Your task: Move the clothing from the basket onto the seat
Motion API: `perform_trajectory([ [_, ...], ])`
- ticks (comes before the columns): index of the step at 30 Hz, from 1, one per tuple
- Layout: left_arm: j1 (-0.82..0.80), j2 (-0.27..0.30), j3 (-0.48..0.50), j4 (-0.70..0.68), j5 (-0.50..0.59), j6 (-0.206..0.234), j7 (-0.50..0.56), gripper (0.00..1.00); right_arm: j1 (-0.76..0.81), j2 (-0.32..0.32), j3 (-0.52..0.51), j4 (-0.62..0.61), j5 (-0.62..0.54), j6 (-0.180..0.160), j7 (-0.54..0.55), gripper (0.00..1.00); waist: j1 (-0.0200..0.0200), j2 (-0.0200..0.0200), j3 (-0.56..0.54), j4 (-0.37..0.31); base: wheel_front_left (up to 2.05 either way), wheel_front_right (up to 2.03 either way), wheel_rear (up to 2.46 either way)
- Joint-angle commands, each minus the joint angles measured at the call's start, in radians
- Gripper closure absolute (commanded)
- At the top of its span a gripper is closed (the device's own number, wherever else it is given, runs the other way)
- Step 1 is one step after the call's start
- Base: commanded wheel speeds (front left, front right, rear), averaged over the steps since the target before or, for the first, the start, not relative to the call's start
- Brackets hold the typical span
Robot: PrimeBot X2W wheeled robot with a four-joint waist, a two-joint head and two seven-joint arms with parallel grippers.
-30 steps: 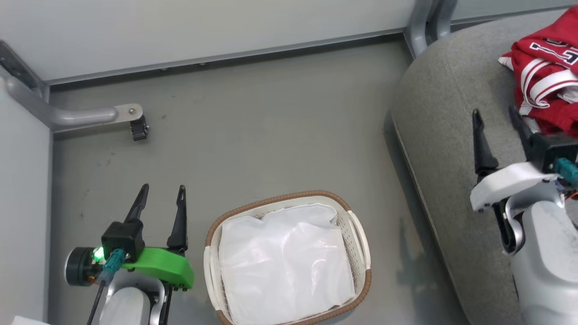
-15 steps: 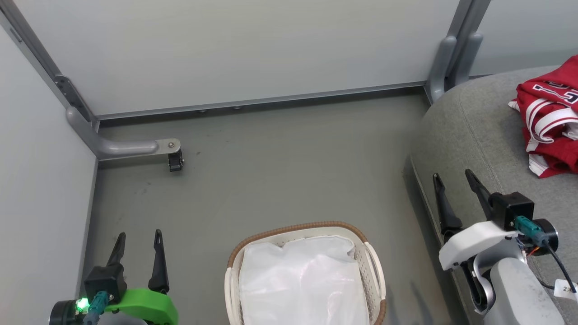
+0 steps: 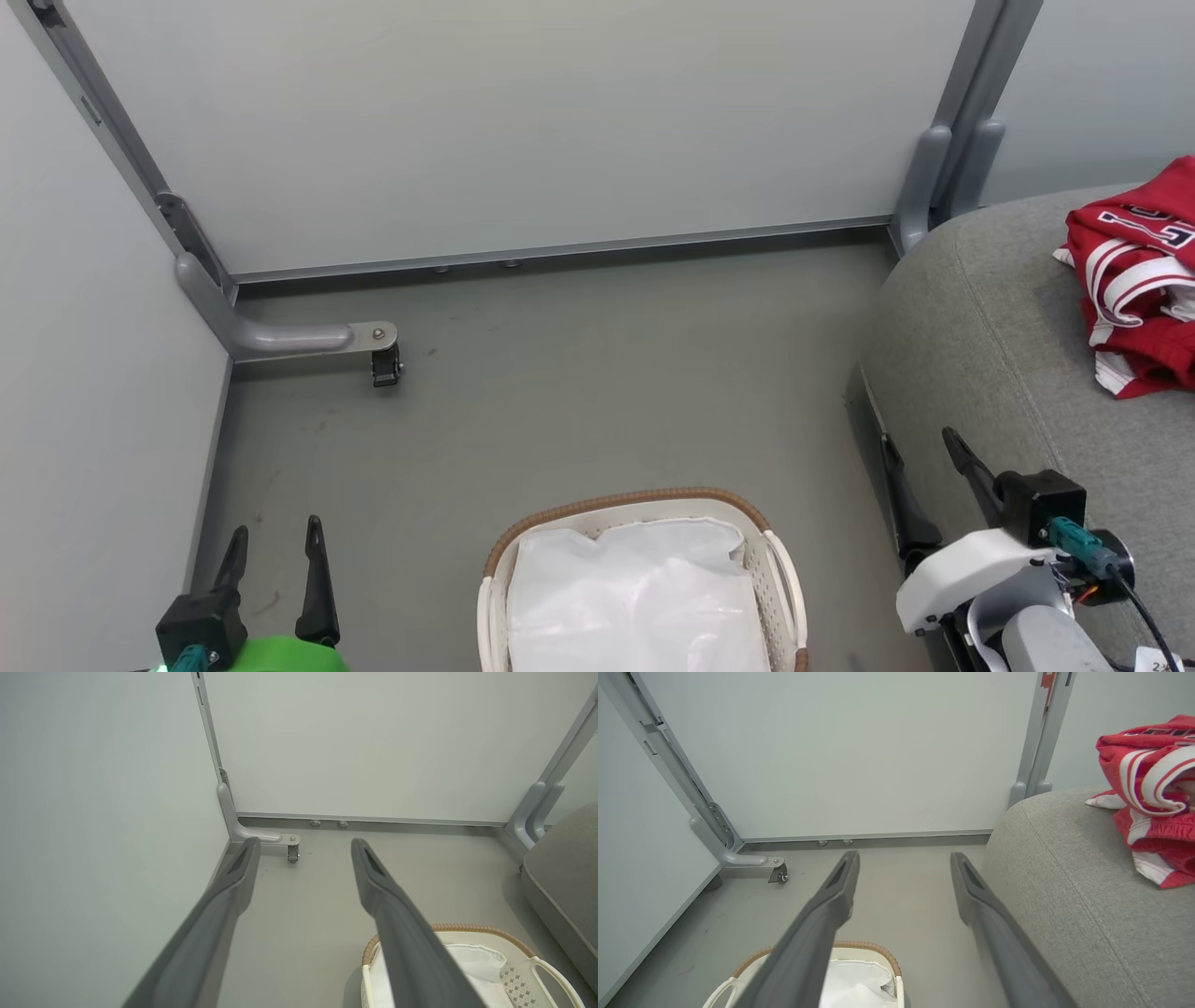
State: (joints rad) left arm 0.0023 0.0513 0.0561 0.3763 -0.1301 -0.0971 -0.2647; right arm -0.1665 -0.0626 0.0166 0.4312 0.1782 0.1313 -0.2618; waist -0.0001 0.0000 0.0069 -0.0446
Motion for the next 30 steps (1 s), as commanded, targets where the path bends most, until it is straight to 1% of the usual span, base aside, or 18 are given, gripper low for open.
perform_trajectory([
  [1, 0.018, 0.000, 0.000, -0.007, -0.022, -0.005, 0.001, 0.00, 0.021, 0.000, -0.003, -0.001, 0.009, -0.001, -0.005, 0.00, 0.0001, 0.0000, -0.004, 0.001, 0.00, 0.00, 0.00],
  [6, 0.031, 0.000, 0.003, -0.023, -0.033, -0.004, 0.001, 0.00, 0.046, 0.005, -0.005, -0.007, 0.016, -0.001, -0.005, 0.00, 0.0001, 0.0000, -0.014, 0.004, 0.00, 0.00, 0.00],
  [7, 0.015, -0.001, 0.002, -0.017, -0.033, -0.004, 0.000, 1.00, 0.037, 0.006, -0.002, -0.001, 0.015, 0.000, 0.000, 1.00, 0.0001, 0.0000, -0.013, 0.003, 0.00, 0.00, 0.00],
  [10, 0.009, -0.004, 0.008, 0.004, -0.050, -0.005, 0.009, 1.00, 0.041, 0.011, -0.008, 0.017, 0.030, 0.000, 0.008, 1.00, 0.0001, 0.0000, -0.014, 0.004, 0.00, 0.00, 0.00],
  [15, -0.008, -0.004, 0.021, 0.004, -0.150, -0.007, 0.045, 1.00, 0.037, 0.011, -0.023, 0.008, 0.129, 0.000, 0.041, 1.00, 0.0001, 0.0000, -0.013, 0.005, 0.00, 0.00, 0.00],
  [30, -0.022, -0.003, 0.019, -0.035, -0.422, -0.012, 0.103, 1.00, 0.047, 0.010, -0.038, -0.040, 0.393, 0.000, 0.103, 1.00, 0.0001, 0.0000, -0.012, 0.010, 0.00, 0.00, 0.00],
])
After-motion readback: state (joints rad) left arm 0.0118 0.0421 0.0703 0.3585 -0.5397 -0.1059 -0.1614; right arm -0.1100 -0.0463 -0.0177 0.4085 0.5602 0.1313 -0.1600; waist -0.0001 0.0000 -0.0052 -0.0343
